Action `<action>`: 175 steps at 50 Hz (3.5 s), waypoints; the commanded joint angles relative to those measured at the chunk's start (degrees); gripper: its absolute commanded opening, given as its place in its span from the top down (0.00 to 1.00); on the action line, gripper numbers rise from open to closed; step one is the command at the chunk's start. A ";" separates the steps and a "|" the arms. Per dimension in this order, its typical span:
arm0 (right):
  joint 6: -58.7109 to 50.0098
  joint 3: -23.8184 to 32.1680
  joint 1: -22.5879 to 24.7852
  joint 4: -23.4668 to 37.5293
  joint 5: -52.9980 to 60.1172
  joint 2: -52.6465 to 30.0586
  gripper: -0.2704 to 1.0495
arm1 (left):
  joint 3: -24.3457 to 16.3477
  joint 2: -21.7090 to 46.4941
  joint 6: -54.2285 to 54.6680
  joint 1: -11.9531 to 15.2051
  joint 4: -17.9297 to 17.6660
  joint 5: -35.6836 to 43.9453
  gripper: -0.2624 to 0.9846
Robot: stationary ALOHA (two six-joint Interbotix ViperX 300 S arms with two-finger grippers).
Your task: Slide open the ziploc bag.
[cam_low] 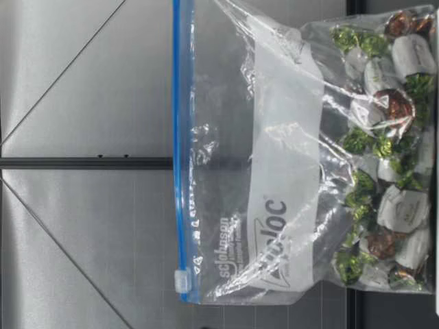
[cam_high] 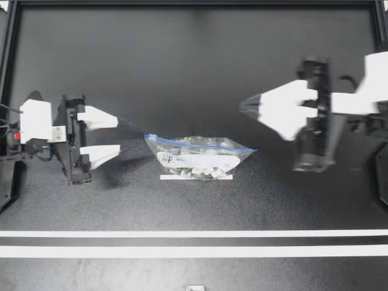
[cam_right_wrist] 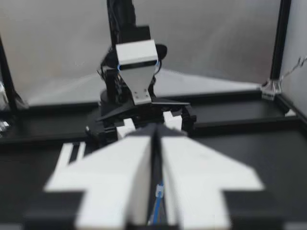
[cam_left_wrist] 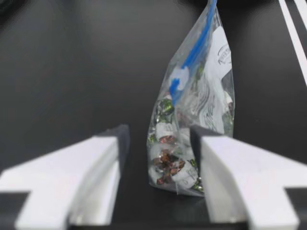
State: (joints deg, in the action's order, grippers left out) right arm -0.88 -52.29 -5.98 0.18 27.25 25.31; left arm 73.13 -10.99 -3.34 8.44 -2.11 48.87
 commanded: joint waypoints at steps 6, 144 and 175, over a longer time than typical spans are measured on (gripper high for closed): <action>1.85 9.49 -0.44 0.79 -4.04 -10.11 0.51 | -3.69 4.31 1.32 0.18 1.23 0.79 0.42; 2.37 34.01 0.70 2.02 -52.38 -28.92 0.88 | -5.80 5.01 2.29 -0.79 1.67 -0.09 0.90; 2.37 34.10 1.93 2.11 -47.81 -29.88 0.83 | -3.96 -1.23 2.11 -0.79 1.67 -0.44 0.90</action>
State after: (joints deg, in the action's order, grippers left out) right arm 1.49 -19.69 -4.66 2.20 -21.97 -5.27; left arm 69.70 -10.99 -1.32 7.47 -0.53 48.16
